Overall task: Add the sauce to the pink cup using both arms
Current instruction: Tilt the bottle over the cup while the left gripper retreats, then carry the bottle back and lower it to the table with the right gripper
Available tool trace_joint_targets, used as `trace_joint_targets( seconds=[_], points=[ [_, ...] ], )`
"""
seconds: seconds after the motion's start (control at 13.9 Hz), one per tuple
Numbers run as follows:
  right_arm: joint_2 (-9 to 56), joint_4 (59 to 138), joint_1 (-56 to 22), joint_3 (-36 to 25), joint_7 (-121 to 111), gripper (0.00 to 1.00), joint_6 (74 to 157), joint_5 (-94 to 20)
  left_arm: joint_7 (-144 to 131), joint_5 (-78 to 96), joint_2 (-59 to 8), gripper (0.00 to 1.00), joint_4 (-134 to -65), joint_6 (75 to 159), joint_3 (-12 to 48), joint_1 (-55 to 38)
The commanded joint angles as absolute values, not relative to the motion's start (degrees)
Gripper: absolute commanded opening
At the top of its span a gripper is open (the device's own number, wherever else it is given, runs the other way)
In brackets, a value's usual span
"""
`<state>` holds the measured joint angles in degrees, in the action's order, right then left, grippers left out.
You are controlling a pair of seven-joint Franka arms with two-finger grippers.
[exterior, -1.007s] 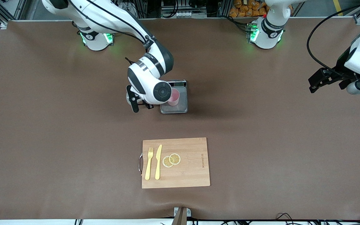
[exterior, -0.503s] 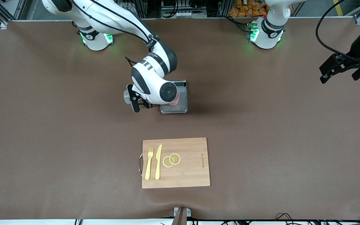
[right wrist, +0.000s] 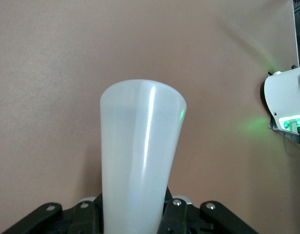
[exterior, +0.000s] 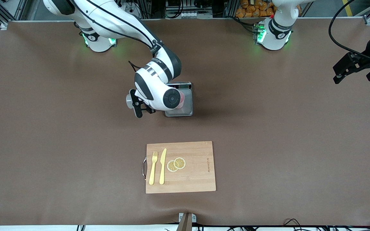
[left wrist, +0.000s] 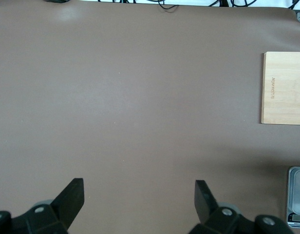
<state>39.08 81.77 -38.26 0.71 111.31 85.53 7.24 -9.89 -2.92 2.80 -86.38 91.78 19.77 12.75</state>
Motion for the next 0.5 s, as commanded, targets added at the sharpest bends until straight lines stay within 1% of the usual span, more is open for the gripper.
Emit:
trace_joint_targets(
  seconds=[0.0, 0.43],
  points=[
    [38.67, 78.76, -36.04, 1.49, 109.78, 0.36, 83.32, 6.42, -8.35, -1.24, 3.69, 1.00, -86.75, 90.97, 19.34, 13.36],
    [33.14, 78.58, -30.68, 1.49, 99.26, 0.39, 84.02, -6.21, -8.00, -0.70, 3.78, 1.00, -86.84, 90.88, 18.63, 12.66]
  ],
)
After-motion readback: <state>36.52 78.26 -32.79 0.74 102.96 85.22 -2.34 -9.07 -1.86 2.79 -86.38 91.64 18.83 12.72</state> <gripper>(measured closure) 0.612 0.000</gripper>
